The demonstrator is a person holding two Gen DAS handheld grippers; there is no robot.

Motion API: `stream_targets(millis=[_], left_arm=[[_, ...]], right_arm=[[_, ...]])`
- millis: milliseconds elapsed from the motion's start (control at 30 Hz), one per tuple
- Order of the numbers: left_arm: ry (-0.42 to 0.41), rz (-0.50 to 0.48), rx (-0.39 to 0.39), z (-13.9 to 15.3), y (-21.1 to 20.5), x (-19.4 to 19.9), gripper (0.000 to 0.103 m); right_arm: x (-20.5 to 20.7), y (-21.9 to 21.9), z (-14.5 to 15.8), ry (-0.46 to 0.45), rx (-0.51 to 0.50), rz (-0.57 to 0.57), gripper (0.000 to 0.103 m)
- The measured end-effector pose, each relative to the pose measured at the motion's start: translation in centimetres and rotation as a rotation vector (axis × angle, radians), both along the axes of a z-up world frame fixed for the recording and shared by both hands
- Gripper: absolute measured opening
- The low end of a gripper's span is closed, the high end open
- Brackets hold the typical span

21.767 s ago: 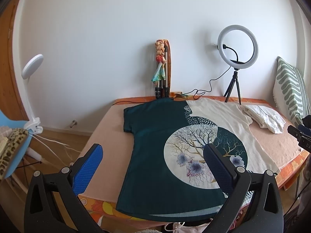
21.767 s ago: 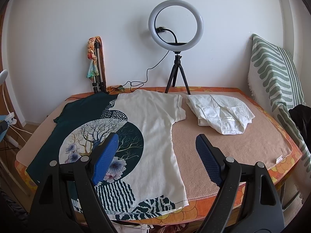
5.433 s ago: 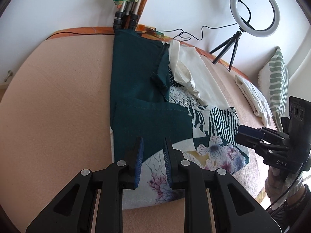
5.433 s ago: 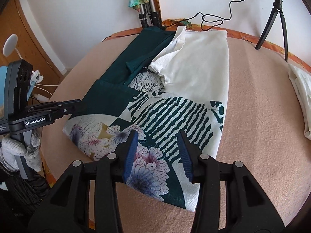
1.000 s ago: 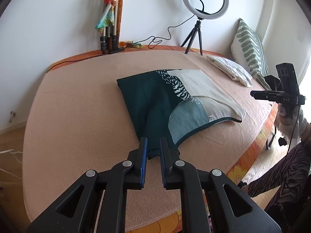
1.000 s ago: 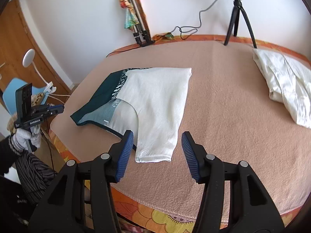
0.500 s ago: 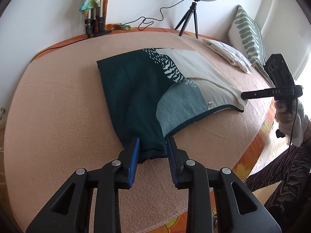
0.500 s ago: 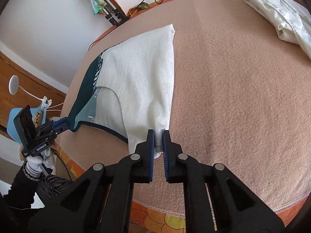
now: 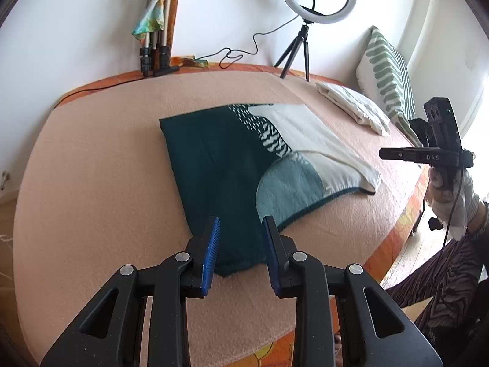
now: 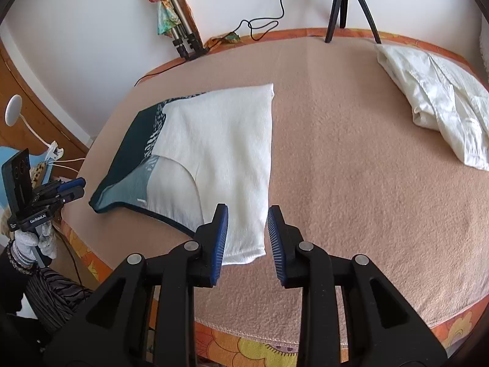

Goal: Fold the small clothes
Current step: 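Pinch the edge of the folded t-shirt with both tools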

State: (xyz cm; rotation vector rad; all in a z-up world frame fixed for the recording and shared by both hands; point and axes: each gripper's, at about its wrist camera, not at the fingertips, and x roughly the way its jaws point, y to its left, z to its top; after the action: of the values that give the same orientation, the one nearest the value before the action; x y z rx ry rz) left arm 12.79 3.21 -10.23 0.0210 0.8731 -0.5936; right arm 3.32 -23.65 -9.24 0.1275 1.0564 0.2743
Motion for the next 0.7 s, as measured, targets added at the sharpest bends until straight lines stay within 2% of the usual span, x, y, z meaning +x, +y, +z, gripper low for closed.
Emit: stream_targets(millis=[100,167,267,333,433,567,633,700], left_arm=[[-0.005,-0.005,0.010,0.1,-1.6,1.4,0.027],[0.030,-0.020,0.014,-0.7,-2.9,2.4,0.027],[0.075,-0.021,0.070,-2.4,-4.4,3.2,0.027],[0.127,-0.030,0.105,-3.8,-5.1,3.6,0.027],[0.126,-0.032,0.122,-3.8,-5.3,3.3,0.027],[0.093,0.029,0.054,-1.6,-3.6,2.9,0.027],[0.066,0.075,0.046,-0.7,-2.6,2.7,0.027],[0.084,0.117,-0.002,-0.2,-1.2,2.8,0.027]], right_arm=[[1.1,1.2,0.5,-0.039,0.023,0.034,0.029],[2.1,2.6,0.4,-0.046,0.006,0.066,0.029],[3.9,4.5,0.3,-0.054,0.007,0.100,0.029],[5.2,5.5,0.5,-0.057,0.042,0.115,0.029],[7.8,8.2,0.9,-0.072,0.051,0.163,0.029],[11.3,12.7,0.1,-0.053,0.034,0.272,0.028],[13.3,14.5,-1.1,-0.028,0.016,0.293,0.025],[14.8,15.8,-2.6,-0.008,-0.025,0.309,0.025]])
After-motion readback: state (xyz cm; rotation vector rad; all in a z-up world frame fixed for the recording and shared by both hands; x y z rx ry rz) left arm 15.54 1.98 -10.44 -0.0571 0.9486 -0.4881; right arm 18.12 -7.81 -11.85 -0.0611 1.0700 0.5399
